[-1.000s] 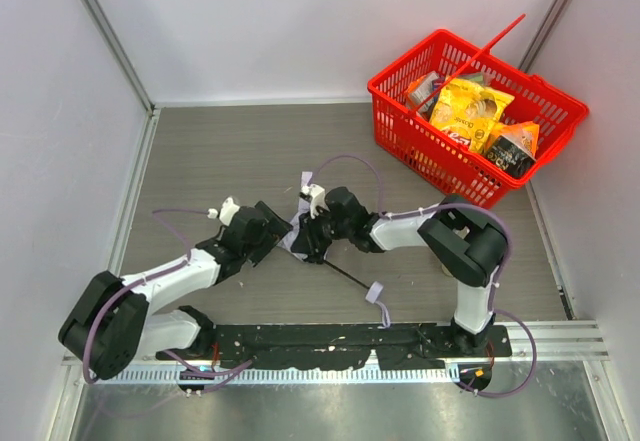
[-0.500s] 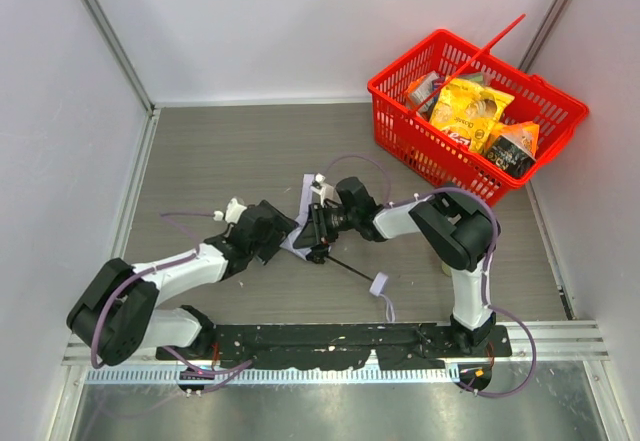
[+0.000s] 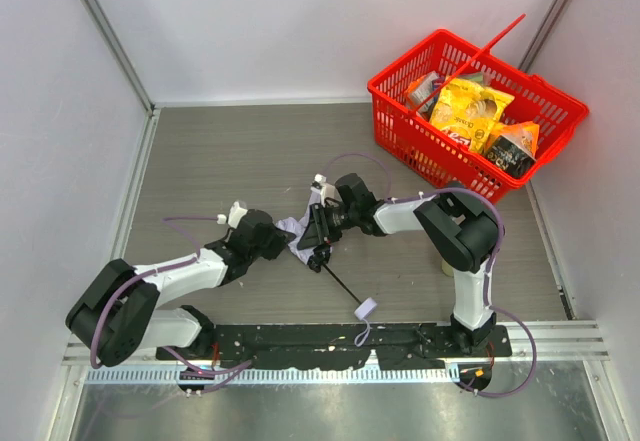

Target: Put away the umbrella

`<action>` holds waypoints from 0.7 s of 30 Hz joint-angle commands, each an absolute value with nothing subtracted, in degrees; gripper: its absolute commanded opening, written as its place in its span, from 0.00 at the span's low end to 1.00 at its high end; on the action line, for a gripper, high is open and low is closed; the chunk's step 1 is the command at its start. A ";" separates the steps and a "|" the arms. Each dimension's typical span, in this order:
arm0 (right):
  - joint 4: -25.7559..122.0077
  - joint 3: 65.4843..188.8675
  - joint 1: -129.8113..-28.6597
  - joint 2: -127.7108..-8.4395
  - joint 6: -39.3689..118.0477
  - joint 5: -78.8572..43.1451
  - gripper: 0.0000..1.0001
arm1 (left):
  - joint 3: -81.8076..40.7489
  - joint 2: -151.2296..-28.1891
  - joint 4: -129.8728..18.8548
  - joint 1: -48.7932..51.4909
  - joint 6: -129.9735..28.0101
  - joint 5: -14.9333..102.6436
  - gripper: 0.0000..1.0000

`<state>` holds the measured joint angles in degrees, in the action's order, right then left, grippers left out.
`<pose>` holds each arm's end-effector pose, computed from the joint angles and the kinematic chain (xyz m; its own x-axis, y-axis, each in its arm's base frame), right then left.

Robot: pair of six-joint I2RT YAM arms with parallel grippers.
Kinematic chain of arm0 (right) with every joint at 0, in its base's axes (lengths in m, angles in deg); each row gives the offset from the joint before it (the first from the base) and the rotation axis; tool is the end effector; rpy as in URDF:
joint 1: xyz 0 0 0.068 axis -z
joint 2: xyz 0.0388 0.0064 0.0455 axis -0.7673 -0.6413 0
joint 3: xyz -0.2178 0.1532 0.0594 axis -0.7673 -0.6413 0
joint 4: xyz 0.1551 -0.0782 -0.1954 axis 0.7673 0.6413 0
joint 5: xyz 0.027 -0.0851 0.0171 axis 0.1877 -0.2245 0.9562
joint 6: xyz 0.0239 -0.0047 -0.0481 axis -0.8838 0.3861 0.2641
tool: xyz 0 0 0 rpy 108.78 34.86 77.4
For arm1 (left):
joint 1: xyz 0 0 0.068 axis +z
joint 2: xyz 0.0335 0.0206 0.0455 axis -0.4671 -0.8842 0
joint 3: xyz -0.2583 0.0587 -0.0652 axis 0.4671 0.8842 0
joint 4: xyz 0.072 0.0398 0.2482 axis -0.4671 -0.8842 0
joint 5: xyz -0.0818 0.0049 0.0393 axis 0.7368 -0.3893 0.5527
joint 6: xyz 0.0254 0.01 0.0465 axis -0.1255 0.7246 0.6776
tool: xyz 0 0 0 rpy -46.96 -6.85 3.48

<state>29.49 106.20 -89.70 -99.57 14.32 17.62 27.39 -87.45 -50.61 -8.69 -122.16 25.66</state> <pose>0.2766 0.2603 0.1175 -0.8783 -0.2268 -0.4209 -0.4781 0.4094 0.7771 0.1892 -0.1325 0.1481 -0.5469 -0.8109 -0.2082 -0.4713 0.5037 -0.7239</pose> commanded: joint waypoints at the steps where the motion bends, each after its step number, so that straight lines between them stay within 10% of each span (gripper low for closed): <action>1: 40.75 108.22 -90.98 -96.77 23.20 16.79 0.02 | 29.14 -88.13 -61.74 -9.15 -116.92 23.90 0.00; 10: 49.27 109.37 -94.93 -86.50 30.93 -5.68 0.61 | 29.14 -88.66 -63.50 -9.07 -118.59 24.87 0.00; 21: 51.49 112.45 -100.38 -89.29 34.82 -15.21 0.74 | 30.11 -89.54 -61.04 -9.15 -119.38 25.05 0.00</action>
